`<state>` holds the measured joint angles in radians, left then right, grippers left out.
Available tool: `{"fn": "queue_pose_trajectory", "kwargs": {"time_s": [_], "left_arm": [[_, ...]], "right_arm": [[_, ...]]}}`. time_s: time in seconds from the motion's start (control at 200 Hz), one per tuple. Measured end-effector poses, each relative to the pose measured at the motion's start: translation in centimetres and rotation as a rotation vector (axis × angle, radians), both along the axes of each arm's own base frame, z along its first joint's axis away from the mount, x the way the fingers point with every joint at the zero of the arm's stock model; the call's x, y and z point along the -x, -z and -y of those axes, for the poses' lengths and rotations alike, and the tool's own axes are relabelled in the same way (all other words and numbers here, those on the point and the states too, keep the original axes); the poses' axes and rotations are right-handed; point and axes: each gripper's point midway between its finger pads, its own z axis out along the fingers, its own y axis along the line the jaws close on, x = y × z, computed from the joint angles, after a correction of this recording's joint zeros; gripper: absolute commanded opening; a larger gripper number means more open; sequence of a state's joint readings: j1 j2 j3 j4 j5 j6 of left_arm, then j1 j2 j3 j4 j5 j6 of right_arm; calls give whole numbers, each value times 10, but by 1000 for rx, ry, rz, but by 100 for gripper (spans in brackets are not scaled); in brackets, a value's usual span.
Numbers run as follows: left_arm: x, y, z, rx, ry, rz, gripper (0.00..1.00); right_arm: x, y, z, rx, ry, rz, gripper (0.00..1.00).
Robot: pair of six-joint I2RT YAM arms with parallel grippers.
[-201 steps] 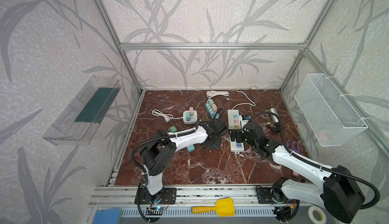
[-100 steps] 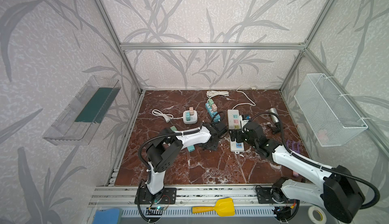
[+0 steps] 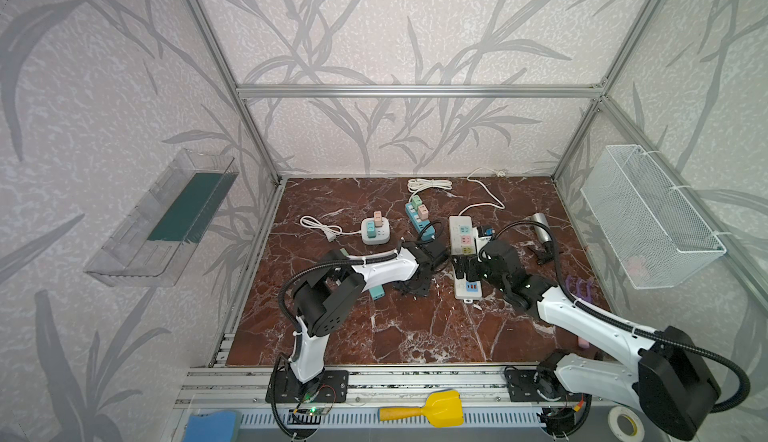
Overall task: Insert the plug
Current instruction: 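Close left gripper on a loose teal adapter and lift it, then carry the teal adapter toward right gripper while right gripper rises to meet it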
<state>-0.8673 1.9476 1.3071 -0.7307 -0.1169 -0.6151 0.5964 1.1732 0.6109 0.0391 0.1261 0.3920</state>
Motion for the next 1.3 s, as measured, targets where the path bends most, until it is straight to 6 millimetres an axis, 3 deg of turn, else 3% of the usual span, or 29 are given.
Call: {"fn": "queue_pose_trajectory", "kwargs": {"time_s": [0.39, 0.46, 0.535, 0.61, 0.71, 0.79, 0.85, 0.925, 0.995, 1.055, 1.17, 1.3], "left_arm": [[-4, -8, 0, 30, 77, 39, 22], [-10, -25, 0, 42, 106, 93, 12], [-22, -59, 2, 78, 137, 207, 0], [-34, -103, 3, 136, 166, 363, 0], [-43, -153, 4, 216, 244, 574, 0], [-47, -172, 5, 244, 326, 716, 0], [-48, -173, 9, 244, 413, 803, 0], [-46, -162, 14, 227, 543, 892, 0], [-41, -144, 15, 199, 654, 931, 0], [-37, -137, 18, 193, 724, 962, 0], [-31, -144, 27, 215, 823, 1042, 0], [-25, -160, 35, 251, 880, 1109, 0]], "right_arm": [[0, -1, 1, 0, 4, 1, 93], [1, -3, 2, -8, 10, 1, 92], [3, -10, 2, -34, 16, 14, 92], [5, -19, 4, -58, 21, 37, 89], [7, -30, 4, -67, 6, 54, 76], [7, -40, 1, -56, -18, 43, 70], [6, -56, -4, -57, -47, 52, 59], [4, -81, -11, -68, -94, 73, 27], [7, -103, -20, -86, -158, 82, 19], [10, -118, -30, -98, -224, 83, 20], [22, -128, -45, -116, -339, 54, 56], [38, -120, -56, -120, -441, -21, 68]]}}
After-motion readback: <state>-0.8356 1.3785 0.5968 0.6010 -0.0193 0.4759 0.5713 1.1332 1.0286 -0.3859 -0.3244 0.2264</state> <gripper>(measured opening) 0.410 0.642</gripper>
